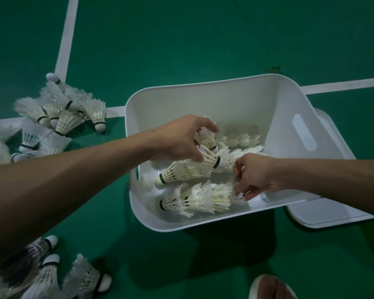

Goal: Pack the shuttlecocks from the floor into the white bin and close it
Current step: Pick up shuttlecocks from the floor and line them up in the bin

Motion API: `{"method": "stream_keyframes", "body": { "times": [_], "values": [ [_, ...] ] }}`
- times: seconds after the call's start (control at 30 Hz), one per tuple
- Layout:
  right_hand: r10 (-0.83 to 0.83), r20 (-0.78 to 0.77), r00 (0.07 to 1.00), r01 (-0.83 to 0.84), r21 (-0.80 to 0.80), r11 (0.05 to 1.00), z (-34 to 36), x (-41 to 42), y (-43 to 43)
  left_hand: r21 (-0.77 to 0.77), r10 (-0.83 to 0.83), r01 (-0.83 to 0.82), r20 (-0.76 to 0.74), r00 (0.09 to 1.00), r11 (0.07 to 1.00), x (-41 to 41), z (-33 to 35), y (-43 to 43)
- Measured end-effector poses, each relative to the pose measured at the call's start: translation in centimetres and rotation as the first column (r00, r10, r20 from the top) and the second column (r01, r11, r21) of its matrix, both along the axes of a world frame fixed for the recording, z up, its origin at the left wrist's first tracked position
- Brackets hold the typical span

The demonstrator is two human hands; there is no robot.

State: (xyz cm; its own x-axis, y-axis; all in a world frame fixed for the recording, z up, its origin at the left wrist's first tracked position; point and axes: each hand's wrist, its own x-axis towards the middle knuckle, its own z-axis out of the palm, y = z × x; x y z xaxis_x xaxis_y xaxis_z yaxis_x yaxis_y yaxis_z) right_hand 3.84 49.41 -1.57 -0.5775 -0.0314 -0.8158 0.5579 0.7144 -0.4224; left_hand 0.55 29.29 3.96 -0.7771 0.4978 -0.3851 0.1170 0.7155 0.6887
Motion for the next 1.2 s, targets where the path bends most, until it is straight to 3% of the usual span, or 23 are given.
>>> {"method": "stream_keyframes", "body": {
  "times": [0.23, 0.53, 0.67, 0.77, 0.87, 1.0, 1.2],
  "values": [
    [-0.001, 0.029, 1.000, 0.002, -0.012, 1.000, 0.0, 0.2, -0.1, -0.018, -0.032, 0.032, 0.006, 0.999, 0.999, 0.3, -0.1, 0.8],
    [0.238, 0.194, 0.952, -0.245, 0.011, 0.970, 2.8, -0.4, 0.2, -0.006, -0.029, 0.030, 0.011, 1.000, 1.000, 0.2, -0.3, 1.1],
    [0.319, 0.147, 0.936, -0.329, 0.049, 0.943, 4.0, -1.1, 0.9, 0.006, -0.034, 0.034, -0.002, 0.999, 0.999, 0.2, -0.3, 1.1],
    [0.239, -0.033, 0.971, -0.239, -0.023, 0.971, 4.9, -2.4, 1.7, 0.007, -0.029, 0.030, -0.026, 0.999, 1.000, 0.2, -0.2, 1.2],
    [0.052, -0.165, 0.985, -0.087, -0.211, 0.974, 4.8, -2.7, 2.1, 0.017, -0.037, 0.038, -0.040, 0.999, 0.999, 0.3, -0.1, 1.4],
    [-0.145, -0.063, 0.987, 0.109, -0.388, 0.915, 4.2, -2.2, 1.8, 0.077, -0.007, 0.011, -0.059, 0.998, 0.997, 0.4, 0.1, 1.7],
    [-0.274, 0.042, 0.961, 0.266, -0.413, 0.871, 4.1, -2.1, 1.9, 0.189, 0.077, -0.070, -0.028, 0.997, 0.979, 0.5, -0.2, 1.6]
  ]
}}
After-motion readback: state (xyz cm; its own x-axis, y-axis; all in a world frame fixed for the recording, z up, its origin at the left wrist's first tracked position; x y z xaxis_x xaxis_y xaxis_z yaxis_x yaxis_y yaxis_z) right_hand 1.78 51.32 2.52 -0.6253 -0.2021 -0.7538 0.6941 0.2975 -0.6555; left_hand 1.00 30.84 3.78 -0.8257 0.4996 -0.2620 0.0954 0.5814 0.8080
